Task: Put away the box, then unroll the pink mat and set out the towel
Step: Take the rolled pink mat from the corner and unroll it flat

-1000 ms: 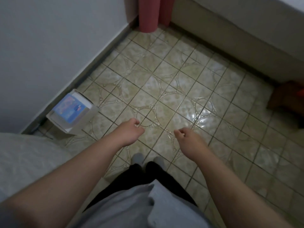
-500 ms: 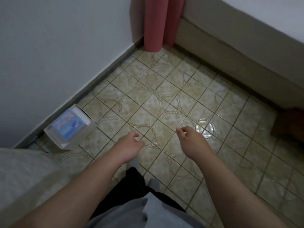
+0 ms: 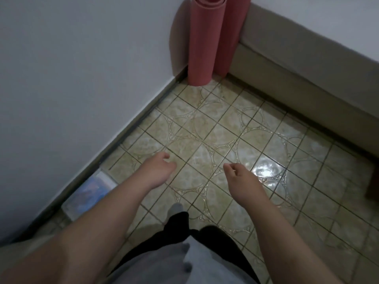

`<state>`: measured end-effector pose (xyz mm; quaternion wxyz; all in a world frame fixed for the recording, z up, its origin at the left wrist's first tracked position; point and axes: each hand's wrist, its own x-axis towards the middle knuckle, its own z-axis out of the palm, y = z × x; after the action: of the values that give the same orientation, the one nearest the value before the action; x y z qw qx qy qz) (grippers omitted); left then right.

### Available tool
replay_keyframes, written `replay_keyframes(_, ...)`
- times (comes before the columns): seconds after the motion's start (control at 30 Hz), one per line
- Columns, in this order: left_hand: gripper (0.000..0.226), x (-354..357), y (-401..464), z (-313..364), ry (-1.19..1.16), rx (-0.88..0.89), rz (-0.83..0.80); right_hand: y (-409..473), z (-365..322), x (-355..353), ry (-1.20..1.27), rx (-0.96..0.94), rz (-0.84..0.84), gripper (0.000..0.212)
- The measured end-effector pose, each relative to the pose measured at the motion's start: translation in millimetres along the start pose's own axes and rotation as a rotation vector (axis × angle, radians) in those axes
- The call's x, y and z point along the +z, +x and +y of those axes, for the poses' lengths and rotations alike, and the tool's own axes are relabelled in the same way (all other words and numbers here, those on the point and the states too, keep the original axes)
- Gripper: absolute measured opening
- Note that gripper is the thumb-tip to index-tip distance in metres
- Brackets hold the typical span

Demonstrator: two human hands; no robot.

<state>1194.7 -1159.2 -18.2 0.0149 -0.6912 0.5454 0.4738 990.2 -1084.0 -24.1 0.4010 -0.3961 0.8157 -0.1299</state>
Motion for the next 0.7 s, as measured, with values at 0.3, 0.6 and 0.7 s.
replay_keyframes(0.3, 0.053, -20, 120, 137, 0.068, 0.116, -0.041, 106, -18, -54, 0.072, 0.124, 0.013, 0.048)
replay_keyframes(0.6, 0.053, -54, 212, 215, -0.090, 0.018, -0.020, 261, -111, -148, -0.024, -0.019, -0.001, 0.049)
replay_keyframes(0.7, 0.051, -73, 243, 223, -0.110, -0.022, 0.009, 310, -152, -161, -0.077, -0.071, 0.005, 0.049)
